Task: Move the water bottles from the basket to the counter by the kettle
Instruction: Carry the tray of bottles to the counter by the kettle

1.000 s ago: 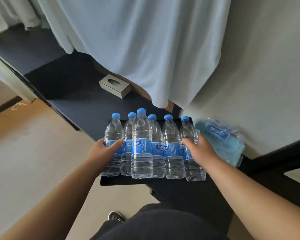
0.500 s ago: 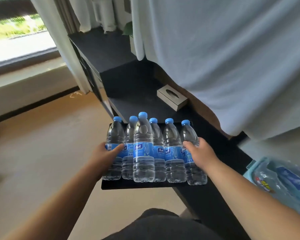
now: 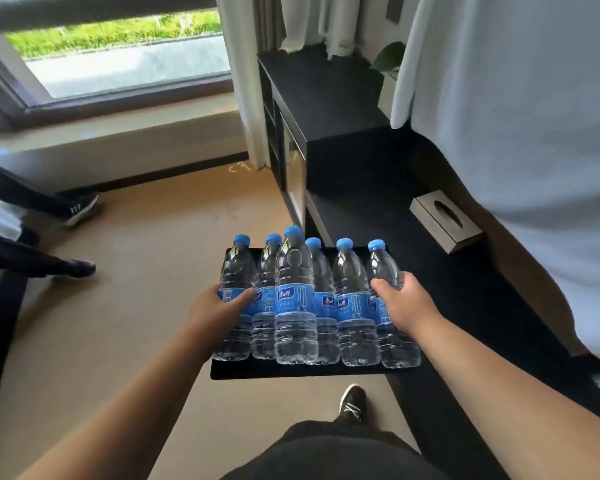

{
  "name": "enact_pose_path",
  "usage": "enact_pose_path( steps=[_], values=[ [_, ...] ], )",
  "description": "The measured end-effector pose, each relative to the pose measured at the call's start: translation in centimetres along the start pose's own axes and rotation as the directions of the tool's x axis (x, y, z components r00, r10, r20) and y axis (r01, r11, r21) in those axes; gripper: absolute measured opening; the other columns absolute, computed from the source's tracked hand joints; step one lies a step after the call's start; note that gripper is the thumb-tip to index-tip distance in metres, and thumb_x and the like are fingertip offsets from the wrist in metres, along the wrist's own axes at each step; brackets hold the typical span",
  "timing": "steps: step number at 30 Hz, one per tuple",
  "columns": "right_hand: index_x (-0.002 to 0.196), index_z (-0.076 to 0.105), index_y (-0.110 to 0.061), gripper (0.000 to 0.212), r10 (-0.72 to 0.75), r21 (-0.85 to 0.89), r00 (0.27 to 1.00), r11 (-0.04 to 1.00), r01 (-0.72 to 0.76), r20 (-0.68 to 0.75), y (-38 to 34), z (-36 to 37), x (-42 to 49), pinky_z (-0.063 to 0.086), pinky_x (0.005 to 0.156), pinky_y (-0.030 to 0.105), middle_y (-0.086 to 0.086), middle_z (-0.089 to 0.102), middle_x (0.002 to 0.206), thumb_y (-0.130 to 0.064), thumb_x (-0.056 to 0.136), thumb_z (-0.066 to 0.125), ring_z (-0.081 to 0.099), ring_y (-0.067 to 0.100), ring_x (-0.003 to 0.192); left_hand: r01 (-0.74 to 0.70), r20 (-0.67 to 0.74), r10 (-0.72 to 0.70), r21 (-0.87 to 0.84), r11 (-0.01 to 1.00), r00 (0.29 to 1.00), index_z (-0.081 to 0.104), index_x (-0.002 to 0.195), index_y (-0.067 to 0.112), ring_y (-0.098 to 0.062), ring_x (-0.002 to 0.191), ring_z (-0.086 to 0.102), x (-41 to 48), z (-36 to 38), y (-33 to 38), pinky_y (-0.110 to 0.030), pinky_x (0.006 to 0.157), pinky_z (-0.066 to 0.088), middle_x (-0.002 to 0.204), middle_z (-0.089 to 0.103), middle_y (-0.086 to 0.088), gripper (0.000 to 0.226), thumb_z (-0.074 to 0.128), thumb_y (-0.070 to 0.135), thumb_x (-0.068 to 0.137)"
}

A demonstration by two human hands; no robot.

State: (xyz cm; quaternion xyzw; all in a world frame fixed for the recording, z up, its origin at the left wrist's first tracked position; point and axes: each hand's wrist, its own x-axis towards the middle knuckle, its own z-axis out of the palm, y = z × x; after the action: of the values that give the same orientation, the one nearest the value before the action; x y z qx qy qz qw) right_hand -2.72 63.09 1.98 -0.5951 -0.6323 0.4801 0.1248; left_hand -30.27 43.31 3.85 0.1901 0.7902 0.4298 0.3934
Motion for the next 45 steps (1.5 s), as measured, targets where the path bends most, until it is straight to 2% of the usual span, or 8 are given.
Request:
enact_pose_path(
  steps=[4, 10, 16, 21, 27, 33, 39, 45],
  values=[
    [0.11, 0.058, -0.029, 0.045, -0.018, -0.03, 0.998, 0.999, 0.02, 0.058, -2.4, 2.6, 2.8, 0.046, 0.064, 0.034, -0.005, 0.068, 0.098, -0.061, 0.078, 0.06, 0.065, 0.015, 0.087, 0.028, -0.054, -0.028, -0.007, 1.0, 0.998, 0.07, 0.1, 0.017, -0.021, 0.072, 0.079, 2.1, -2.1, -0.9, -0.043, 0.069, 0.065, 0.083, 0.081, -0.002, 0.03, 0.078, 0.043, 0.088],
    [0.116, 0.058, -0.027, 0.046, -0.061, -0.037, 0.989, 0.997, 0.066, 0.133, -6.3, 6.0, 8.6, 0.044, 0.064, 0.031, -0.009, 0.067, 0.098, -0.057, 0.082, 0.062, 0.063, 0.01, 0.087, 0.059, -0.155, -0.068, -0.061, 0.996, 0.986, 0.069, 0.097, 0.019, -0.012, 0.062, 0.077, 6.6, -4.3, -0.5, -0.021, 0.045, 0.054, 0.073, 0.078, 0.009, 0.031, 0.08, 0.046, 0.086],
    [0.113, 0.057, -0.027, 0.039, -0.089, -0.076, 0.975, 0.991, 0.107, 0.205, -11.3, 8.3, 16.1, 0.044, 0.064, 0.033, -0.006, 0.068, 0.101, -0.056, 0.086, 0.063, 0.063, 0.011, 0.087, 0.095, -0.254, -0.113, -0.082, 0.992, 0.961, 0.071, 0.093, 0.021, -0.016, 0.065, 0.077, 13.0, -5.7, 1.6, -0.033, 0.059, 0.06, 0.073, 0.079, 0.007, 0.031, 0.083, 0.047, 0.082],
    [0.126, 0.055, -0.025, 0.057, -0.11, -0.084, 0.952, 0.987, 0.139, 0.284, -16.1, 9.3, 22.4, 0.049, 0.076, 0.039, -0.004, 0.068, 0.109, -0.06, 0.082, 0.061, 0.065, 0.017, 0.097, 0.124, -0.297, -0.171, -0.171, 0.977, 0.939, 0.07, 0.097, 0.018, -0.018, 0.067, 0.078, 17.7, -6.0, 4.2, -0.033, 0.057, 0.06, 0.079, 0.08, -0.001, 0.03, 0.083, 0.042, 0.083],
    [0.117, 0.056, -0.029, 0.044, -0.144, -0.08, 0.93, 0.98, 0.181, 0.337, -21.4, 10.5, 28.3, 0.051, 0.072, 0.037, -0.005, 0.069, 0.105, -0.057, 0.085, 0.063, 0.067, 0.015, 0.093, 0.116, -0.348, -0.182, -0.202, 0.973, 0.92, 0.07, 0.099, 0.019, -0.018, 0.067, 0.078, 22.4, -6.7, 7.1, -0.029, 0.053, 0.058, 0.078, 0.08, 0.003, 0.029, 0.081, 0.042, 0.086],
    [0.118, 0.056, -0.028, 0.046, -0.16, -0.078, 0.913, 0.976, 0.203, 0.376, -25.6, 12.6, 32.3, 0.052, 0.071, 0.037, -0.004, 0.069, 0.104, -0.059, 0.083, 0.062, 0.068, 0.017, 0.092, 0.126, -0.392, -0.203, -0.213, 0.969, 0.897, 0.071, 0.099, 0.019, -0.023, 0.071, 0.079, 26.9, -8.7, 9.1, -0.042, 0.066, 0.064, 0.082, 0.08, -0.005, 0.03, 0.08, 0.044, 0.086],
    [0.124, 0.057, -0.024, 0.054, -0.159, -0.088, 0.92, 0.975, 0.203, 0.358, -29.3, 15.5, 36.3, 0.051, 0.07, 0.036, -0.003, 0.069, 0.105, -0.058, 0.083, 0.062, 0.067, 0.017, 0.092, 0.135, -0.362, -0.225, -0.258, 0.957, 0.905, 0.07, 0.101, 0.017, -0.023, 0.069, 0.079, 32.3, -11.4, 10.8, -0.038, 0.06, 0.062, 0.078, 0.08, -0.002, 0.029, 0.078, 0.042, 0.089],
    [0.131, 0.056, -0.022, 0.062, -0.132, -0.124, 0.941, 0.976, 0.178, 0.313, -33.6, 19.5, 41.1, 0.055, 0.078, 0.041, -0.001, 0.069, 0.11, -0.061, 0.083, 0.06, 0.067, 0.019, 0.094, 0.144, -0.327, -0.229, -0.265, 0.954, 0.917, 0.071, 0.103, 0.014, -0.029, 0.076, 0.079, 40.4, -15.4, 12.6, -0.053, 0.077, 0.064, 0.086, 0.08, -0.008, 0.035, 0.078, 0.045, 0.087]
  ],
)
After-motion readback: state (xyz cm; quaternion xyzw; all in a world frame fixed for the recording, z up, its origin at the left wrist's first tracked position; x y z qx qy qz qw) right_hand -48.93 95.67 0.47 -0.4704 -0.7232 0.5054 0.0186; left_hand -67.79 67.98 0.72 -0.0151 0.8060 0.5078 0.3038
